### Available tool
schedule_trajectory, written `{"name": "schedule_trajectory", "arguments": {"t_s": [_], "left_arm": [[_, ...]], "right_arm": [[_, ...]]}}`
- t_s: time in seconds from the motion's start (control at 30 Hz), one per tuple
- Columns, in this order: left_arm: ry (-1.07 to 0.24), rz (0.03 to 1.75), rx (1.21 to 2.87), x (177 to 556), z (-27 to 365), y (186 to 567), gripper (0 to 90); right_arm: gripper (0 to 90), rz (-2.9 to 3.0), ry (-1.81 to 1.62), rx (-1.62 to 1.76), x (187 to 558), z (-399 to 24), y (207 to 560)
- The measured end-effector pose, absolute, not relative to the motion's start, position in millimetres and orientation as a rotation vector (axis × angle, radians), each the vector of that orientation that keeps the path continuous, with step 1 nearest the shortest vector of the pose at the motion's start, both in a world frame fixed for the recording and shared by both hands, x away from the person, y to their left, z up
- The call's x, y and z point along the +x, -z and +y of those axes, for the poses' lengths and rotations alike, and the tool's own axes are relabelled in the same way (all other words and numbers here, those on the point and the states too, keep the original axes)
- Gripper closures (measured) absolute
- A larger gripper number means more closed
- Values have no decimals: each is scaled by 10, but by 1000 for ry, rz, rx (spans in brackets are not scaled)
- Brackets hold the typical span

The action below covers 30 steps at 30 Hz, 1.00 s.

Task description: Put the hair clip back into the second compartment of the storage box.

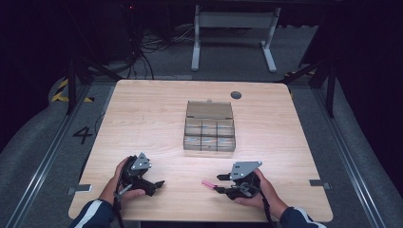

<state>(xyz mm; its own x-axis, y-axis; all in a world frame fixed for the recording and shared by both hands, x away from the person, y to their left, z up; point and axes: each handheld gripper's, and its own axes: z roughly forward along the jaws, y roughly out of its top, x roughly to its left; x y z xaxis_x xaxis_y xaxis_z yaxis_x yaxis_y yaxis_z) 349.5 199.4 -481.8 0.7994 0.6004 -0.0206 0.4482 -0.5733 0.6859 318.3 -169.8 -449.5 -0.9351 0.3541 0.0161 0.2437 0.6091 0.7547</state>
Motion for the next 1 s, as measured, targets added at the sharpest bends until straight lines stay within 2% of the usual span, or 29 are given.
{"name": "schedule_trajectory", "arguments": {"t_s": [0.67, 0.77, 0.8, 0.83, 0.9, 1.0], "left_arm": [[-282, 773, 2276, 3493, 1994, 4817, 2], [-282, 772, 2277, 3493, 1994, 4817, 2], [-282, 772, 2277, 3493, 1994, 4817, 2], [-282, 772, 2277, 3493, 1994, 4817, 2], [-283, 772, 2277, 3492, 1994, 4817, 2], [-282, 772, 2277, 3493, 1994, 4817, 2]], "right_arm": [[641, 2736, -1158, 514, 3289, -1416, 4665], [694, 2731, -1135, 489, 3279, -1407, 4661], [748, 2730, -1128, 475, 3268, -1410, 4659], [748, 2730, -1128, 475, 3268, -1410, 4659], [822, 2736, -1144, 454, 3257, -1412, 4666], [828, 2739, -1135, 432, 3249, -1413, 4660]]}}
